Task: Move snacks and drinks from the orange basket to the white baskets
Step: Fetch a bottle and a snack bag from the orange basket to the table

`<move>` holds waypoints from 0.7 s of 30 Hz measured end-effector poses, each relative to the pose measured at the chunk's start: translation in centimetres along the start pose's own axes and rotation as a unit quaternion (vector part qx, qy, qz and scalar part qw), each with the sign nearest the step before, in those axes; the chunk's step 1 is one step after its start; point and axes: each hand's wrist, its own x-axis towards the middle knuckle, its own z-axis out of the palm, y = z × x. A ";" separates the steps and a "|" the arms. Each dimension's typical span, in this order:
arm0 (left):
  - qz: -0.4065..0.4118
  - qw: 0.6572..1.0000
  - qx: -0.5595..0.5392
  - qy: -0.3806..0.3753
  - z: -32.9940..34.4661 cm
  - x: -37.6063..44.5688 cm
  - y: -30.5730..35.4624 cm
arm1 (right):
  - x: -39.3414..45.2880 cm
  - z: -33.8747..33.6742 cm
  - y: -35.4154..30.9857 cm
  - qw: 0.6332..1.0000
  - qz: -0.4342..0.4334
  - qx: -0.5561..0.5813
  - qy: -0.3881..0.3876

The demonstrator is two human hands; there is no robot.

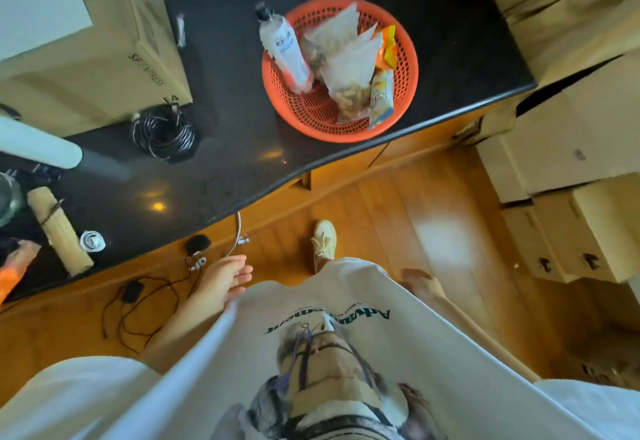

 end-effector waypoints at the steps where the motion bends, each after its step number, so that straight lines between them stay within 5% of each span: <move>1: -0.012 1.000 -0.014 0.007 -0.1 0.4 0.8 | 1.0 0.5 -2.2 1.000 -0.009 -0.013 -0.004; 7: -0.042 0.993 -0.080 0.072 1.6 2.1 6.0 | 3.0 3.9 -14.6 0.988 -0.119 -0.069 -0.065; 10: -0.036 0.989 -0.122 0.068 3.8 3.0 10.9 | 4.4 4.1 -20.1 0.975 -0.213 -0.061 -0.030; 17: 0.140 0.974 -0.179 -0.017 10.0 6.4 24.8 | 8.6 4.2 -30.0 0.916 -0.345 -0.163 0.126; 21: 0.218 0.954 -0.194 0.065 12.7 9.8 31.0 | 11.2 5.9 -32.5 0.914 -0.304 -0.249 0.105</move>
